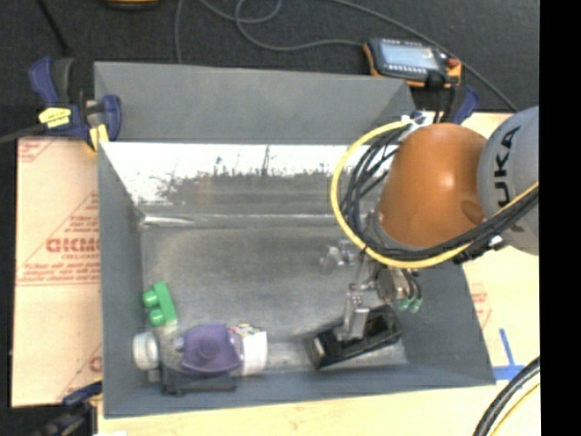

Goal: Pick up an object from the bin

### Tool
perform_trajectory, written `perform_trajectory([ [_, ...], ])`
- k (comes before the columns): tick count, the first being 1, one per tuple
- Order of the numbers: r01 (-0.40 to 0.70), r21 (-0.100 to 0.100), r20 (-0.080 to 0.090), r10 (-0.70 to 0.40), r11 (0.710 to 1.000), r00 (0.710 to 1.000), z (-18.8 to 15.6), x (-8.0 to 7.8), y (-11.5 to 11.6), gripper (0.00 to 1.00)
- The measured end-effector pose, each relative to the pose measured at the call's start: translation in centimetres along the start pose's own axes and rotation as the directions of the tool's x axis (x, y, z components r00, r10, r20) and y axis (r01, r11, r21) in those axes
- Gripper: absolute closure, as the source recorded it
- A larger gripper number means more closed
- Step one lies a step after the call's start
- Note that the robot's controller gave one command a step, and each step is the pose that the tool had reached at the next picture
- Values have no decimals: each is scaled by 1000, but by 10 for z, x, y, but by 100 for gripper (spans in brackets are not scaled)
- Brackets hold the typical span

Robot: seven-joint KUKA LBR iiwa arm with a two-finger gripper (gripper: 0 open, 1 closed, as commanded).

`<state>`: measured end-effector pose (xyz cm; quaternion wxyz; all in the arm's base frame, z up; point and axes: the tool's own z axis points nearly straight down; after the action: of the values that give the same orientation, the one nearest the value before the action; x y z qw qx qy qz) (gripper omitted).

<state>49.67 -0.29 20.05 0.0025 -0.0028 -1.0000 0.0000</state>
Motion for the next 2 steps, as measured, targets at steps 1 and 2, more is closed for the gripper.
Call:
perform_trajectory([
  [1, 0, 0, 8, 0, 1000, 1000, -4, -1, 0, 0],
  [2, 68, 1, 14, -68, 998, 998, 23, 2, -3, 0],
])
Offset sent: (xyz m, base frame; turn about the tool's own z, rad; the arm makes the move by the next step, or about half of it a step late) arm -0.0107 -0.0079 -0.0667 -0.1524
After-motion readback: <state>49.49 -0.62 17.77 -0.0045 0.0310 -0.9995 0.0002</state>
